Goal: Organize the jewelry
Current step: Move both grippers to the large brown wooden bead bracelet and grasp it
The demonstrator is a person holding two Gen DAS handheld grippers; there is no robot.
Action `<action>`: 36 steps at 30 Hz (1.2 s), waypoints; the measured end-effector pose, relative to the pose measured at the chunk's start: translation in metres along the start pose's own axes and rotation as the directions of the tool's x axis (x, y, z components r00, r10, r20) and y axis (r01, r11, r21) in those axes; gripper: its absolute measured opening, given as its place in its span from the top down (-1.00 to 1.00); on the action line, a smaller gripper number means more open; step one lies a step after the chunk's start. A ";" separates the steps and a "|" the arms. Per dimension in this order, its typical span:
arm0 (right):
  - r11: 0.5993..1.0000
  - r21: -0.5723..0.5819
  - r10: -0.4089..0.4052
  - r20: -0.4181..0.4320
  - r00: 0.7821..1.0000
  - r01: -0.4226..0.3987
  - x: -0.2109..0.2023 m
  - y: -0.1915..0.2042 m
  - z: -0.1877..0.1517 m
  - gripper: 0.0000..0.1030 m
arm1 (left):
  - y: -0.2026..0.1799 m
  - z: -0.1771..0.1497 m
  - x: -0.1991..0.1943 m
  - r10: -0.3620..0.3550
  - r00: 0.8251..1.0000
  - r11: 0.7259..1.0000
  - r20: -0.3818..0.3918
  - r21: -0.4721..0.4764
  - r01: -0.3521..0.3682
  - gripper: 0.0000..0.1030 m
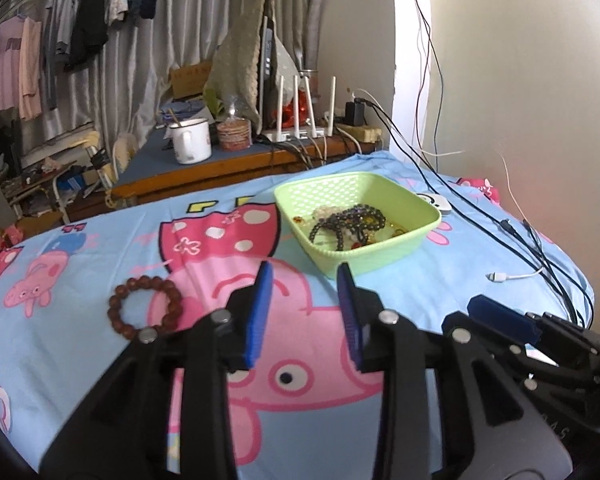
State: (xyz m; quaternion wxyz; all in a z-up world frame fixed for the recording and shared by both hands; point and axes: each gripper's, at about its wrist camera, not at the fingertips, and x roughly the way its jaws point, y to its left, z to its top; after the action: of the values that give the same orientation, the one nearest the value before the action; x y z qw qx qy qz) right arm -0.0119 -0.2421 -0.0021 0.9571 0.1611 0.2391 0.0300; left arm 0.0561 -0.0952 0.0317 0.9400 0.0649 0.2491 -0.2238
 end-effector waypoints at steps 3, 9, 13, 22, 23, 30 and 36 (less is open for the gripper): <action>1.000 -0.015 -0.007 0.010 1.000 0.007 -0.001 0.006 -0.001 0.89 | 0.005 -0.005 -0.006 0.011 1.000 1.000 0.009 -0.002 -0.011 0.39; 1.000 -0.028 -0.002 -0.010 1.000 0.001 0.004 0.015 -0.004 0.83 | 0.014 -0.012 -0.010 0.012 1.000 1.000 0.008 -0.007 -0.012 0.39; 0.999 -0.048 0.014 -0.038 0.999 -0.016 0.010 0.025 -0.002 0.83 | 0.025 -0.014 -0.011 0.015 1.000 1.000 0.008 -0.016 -0.015 0.39; 0.965 -0.218 0.096 -0.235 0.967 -0.149 0.079 0.084 0.009 0.84 | 0.142 -0.018 -0.001 0.096 0.993 0.970 -0.076 -0.217 -0.110 0.39; 0.956 -0.242 0.103 -0.255 0.961 -0.166 0.089 0.092 0.010 0.84 | 0.155 -0.019 0.002 0.092 0.991 0.965 -0.094 -0.236 -0.112 0.39; 0.920 -0.284 0.147 -0.386 0.911 -0.270 0.165 0.132 0.030 0.84 | 0.198 -0.020 0.048 0.109 0.970 0.944 -0.219 -0.283 -0.170 0.17; 0.904 -0.310 0.137 -0.441 0.887 -0.294 0.204 0.146 0.036 0.90 | 0.202 -0.033 0.082 0.084 0.939 0.943 -0.335 -0.278 -0.184 0.17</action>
State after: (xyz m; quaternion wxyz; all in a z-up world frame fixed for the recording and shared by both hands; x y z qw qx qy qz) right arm 0.1883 -0.0868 -0.0162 0.8890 -0.0054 0.4042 0.2151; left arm 0.1963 0.0605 -0.0360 0.8993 -0.0289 0.4239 -0.1040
